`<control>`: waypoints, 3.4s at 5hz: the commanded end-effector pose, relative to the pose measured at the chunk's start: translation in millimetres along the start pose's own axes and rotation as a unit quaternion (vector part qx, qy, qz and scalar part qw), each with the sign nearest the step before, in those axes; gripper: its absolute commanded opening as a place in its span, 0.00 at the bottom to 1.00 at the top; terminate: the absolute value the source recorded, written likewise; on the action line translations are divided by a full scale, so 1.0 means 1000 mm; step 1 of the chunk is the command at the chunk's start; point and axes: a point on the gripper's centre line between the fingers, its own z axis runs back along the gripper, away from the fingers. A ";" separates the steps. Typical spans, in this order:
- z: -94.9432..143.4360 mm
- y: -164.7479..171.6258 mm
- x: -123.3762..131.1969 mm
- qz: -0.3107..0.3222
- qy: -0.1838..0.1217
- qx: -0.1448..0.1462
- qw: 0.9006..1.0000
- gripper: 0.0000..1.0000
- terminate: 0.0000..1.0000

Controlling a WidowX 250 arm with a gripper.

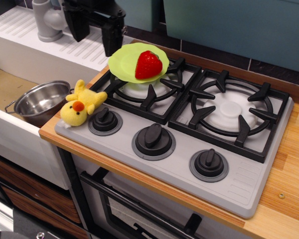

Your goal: Put strawberry on plate and stuffedduck in pot or pan in sink

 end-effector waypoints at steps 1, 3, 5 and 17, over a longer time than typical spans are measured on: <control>0.005 0.009 -0.005 0.014 -0.043 0.019 0.999 1.00 0.00; -0.015 0.006 -0.015 0.032 -0.064 0.002 0.997 1.00 0.00; -0.025 0.005 -0.023 0.041 -0.066 0.000 0.997 1.00 0.00; -0.038 -0.001 -0.024 0.053 -0.028 -0.018 0.998 0.00 0.00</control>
